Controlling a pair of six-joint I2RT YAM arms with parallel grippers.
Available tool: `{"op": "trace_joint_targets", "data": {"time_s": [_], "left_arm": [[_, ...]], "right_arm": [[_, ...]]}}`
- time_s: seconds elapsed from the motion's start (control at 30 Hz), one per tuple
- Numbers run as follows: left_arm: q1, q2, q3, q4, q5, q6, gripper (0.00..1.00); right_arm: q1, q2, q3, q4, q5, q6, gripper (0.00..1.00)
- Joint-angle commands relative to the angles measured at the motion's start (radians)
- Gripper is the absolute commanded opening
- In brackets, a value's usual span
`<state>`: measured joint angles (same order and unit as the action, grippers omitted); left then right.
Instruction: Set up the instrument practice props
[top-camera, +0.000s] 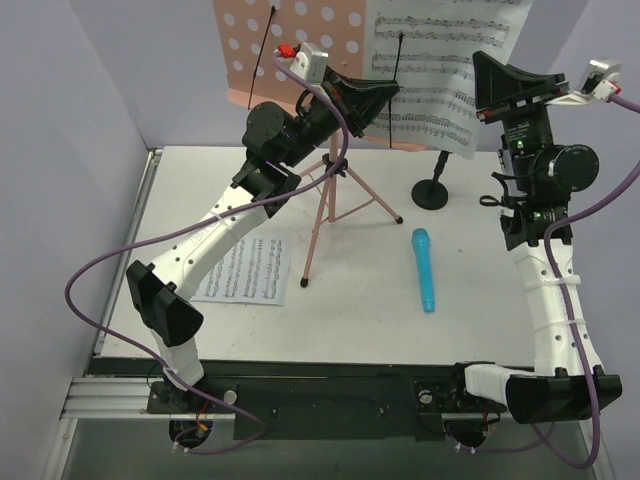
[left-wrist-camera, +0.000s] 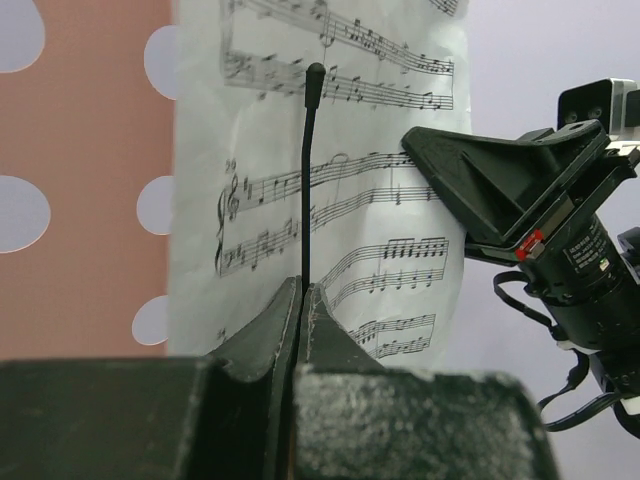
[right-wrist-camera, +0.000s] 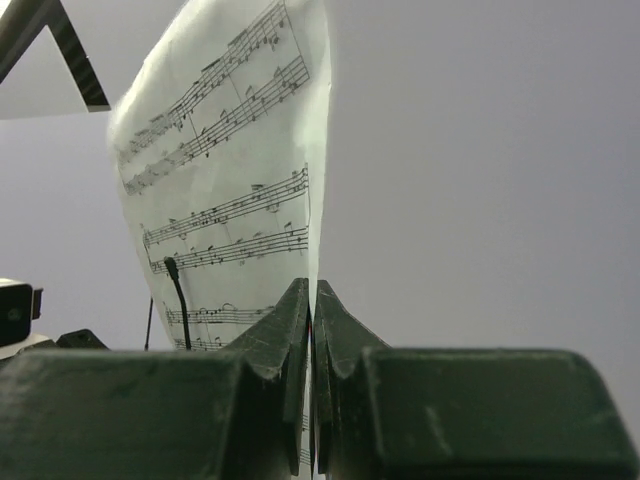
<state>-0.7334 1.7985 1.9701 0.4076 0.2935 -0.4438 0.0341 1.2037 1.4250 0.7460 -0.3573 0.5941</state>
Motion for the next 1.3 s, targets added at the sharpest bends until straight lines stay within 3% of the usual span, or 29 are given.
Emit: {"op": "trace_joint_targets", "data": {"time_s": [0.0,1.27], "left_arm": [[0.000,-0.060,0.023,0.007,0.024,0.001,0.00],[0.005,-0.068,0.004,0.028,0.027,-0.007,0.00]], "right_arm": [[0.055,0.019,0.058,0.113,-0.020,-0.039,0.00],[0.199,0.188,0.074,0.400,0.003,-0.028,0.00]]}}
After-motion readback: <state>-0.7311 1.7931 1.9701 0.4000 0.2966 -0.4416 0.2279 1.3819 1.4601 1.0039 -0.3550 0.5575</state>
